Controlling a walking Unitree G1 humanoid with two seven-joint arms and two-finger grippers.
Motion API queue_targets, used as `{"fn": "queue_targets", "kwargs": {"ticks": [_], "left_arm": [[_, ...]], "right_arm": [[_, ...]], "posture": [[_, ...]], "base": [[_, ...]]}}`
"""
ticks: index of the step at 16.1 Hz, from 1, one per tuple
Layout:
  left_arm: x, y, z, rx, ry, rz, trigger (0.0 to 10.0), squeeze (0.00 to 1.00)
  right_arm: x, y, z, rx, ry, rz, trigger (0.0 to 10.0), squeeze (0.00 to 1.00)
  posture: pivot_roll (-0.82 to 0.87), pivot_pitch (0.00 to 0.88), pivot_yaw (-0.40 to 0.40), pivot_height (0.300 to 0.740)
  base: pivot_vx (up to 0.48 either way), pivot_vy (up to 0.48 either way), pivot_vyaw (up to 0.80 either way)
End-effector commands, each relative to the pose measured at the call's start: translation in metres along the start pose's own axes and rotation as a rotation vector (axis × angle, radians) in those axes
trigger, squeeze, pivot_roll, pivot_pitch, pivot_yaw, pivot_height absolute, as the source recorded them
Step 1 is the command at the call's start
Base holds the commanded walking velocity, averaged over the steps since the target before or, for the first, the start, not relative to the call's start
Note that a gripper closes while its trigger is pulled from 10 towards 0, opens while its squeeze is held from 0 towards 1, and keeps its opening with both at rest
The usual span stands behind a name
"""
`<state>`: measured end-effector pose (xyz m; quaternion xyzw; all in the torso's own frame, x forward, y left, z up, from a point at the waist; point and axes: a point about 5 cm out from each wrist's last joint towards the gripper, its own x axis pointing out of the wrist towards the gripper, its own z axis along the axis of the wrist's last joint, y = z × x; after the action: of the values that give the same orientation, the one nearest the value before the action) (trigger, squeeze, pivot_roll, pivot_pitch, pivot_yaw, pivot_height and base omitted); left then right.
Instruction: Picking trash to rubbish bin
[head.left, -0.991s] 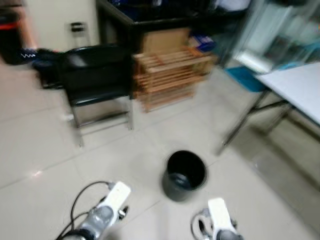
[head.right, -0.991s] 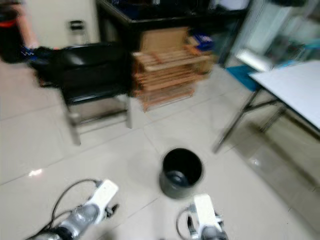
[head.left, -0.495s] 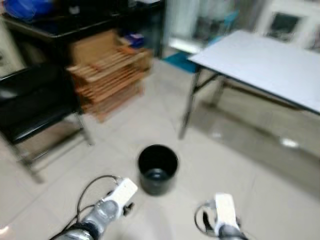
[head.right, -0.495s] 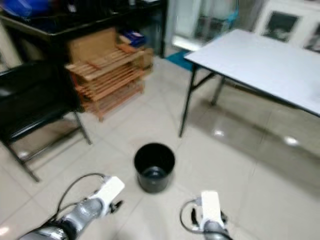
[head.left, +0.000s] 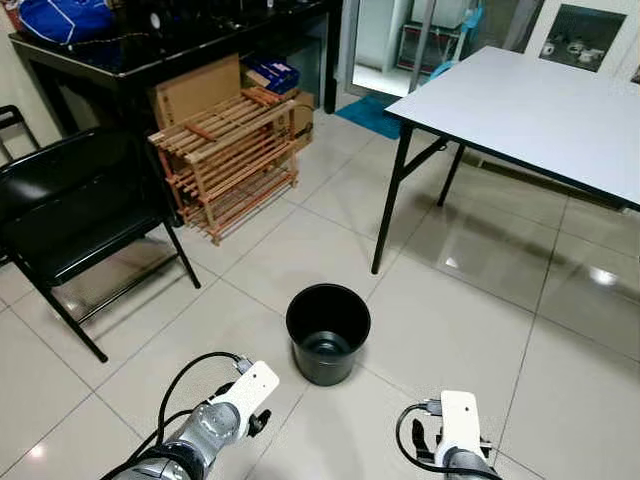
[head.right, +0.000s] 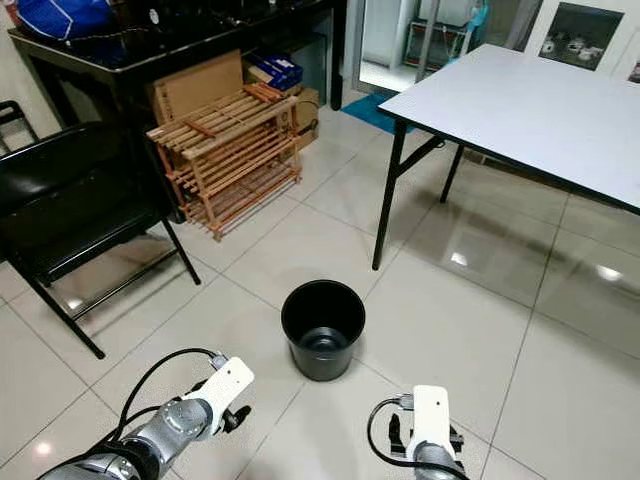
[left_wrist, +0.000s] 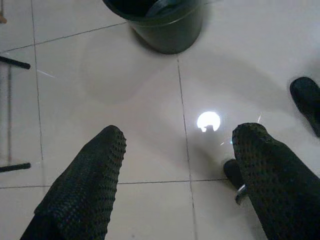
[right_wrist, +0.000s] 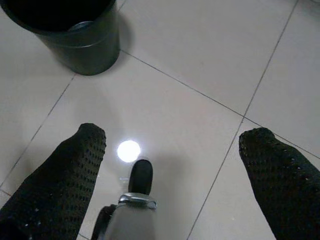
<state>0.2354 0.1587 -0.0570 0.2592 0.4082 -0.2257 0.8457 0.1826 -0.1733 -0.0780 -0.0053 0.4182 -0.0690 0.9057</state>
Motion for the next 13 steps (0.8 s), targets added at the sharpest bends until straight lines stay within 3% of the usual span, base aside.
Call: {"fn": "queue_targets", "kwargs": {"ticks": [1, 3, 4, 7, 13], "left_arm": [[0.000, -0.001, 0.002, -0.048, -0.015, 0.002, 10.0, 0.00], [0.001, -0.002, 0.004, -0.025, -0.020, 0.004, 10.0, 0.00], [0.002, -0.008, 0.008, 0.023, -0.025, -0.019, 10.0, 0.00], [0.003, -0.014, 0.011, 0.083, -0.016, -0.043, 10.0, 0.00], [0.003, -0.018, 0.006, 0.018, -0.008, -0.019, 10.0, 0.00]], "right_arm": [[0.002, -0.003, 0.002, 0.002, 0.012, 0.001, 10.0, 0.00], [0.002, -0.006, 0.003, -0.010, 0.020, 0.004, 10.0, 0.00], [0.002, -0.015, 0.001, -0.039, 0.030, -0.023, 10.0, 0.00], [0.001, -0.022, -0.002, 0.037, 0.010, -0.032, 10.0, 0.00], [-0.001, -0.028, -0.007, -0.060, 0.037, -0.030, 10.0, 0.00]], "posture": [[0.18, 0.012, -0.017, 0.740], [0.19, 0.009, -0.017, 0.740], [0.18, 0.000, -0.004, 0.740], [0.16, 0.000, -0.003, 0.740], [0.13, 0.000, -0.033, 0.740]], "base": [[0.000, 0.000, 0.00], [0.000, 0.000, 0.00], [0.000, 0.000, 0.00], [0.000, 0.000, -0.52], [0.000, 0.000, -0.79]]}}
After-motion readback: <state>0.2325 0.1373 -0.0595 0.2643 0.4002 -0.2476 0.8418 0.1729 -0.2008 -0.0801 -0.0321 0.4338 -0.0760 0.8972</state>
